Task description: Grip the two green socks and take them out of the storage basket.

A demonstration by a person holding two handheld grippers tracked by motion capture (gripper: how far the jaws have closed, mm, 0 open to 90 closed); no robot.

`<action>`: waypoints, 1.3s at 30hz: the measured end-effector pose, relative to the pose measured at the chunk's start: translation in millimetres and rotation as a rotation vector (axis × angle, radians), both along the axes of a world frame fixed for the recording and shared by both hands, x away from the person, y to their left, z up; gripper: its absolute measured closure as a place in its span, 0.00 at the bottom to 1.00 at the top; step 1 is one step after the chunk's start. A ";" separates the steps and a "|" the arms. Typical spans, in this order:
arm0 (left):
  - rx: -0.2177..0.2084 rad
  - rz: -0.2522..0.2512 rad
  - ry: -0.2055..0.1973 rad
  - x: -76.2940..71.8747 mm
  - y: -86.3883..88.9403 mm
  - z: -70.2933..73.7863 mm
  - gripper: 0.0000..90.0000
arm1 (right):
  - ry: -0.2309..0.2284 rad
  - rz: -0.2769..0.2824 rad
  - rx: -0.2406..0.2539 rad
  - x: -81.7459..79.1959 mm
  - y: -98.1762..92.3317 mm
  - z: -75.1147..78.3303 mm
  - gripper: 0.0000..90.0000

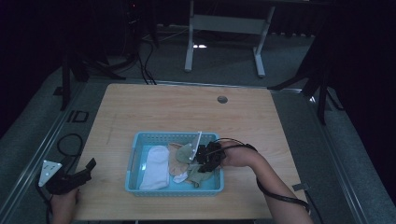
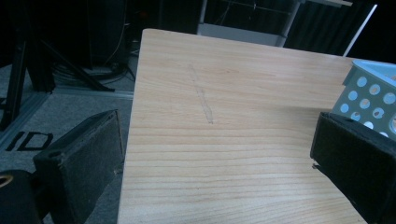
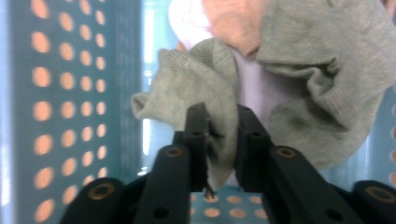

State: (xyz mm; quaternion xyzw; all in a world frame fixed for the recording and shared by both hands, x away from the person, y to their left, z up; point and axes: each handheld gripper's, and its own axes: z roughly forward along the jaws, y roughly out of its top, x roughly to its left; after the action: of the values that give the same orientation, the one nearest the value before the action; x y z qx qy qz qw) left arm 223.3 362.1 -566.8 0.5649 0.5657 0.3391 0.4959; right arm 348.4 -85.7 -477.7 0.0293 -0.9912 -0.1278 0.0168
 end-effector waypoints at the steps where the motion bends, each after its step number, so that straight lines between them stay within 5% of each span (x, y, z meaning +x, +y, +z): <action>1: 0.000 0.000 0.000 0.0 0.0 0.0 0.03 | -0.004 0.008 -0.003 -1.5 0.0 1.6 0.88; 39: 0.003 0.004 0.001 0.1 -0.6 0.2 0.03 | -0.078 0.007 0.167 -10.6 -17.4 88.2 0.89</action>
State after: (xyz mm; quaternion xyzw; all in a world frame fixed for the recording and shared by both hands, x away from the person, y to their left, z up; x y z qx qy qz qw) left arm 223.4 361.5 -566.6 0.5647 0.5664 0.3405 0.4943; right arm 337.8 -103.1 -389.5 0.0388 -0.9769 -0.2086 -0.0239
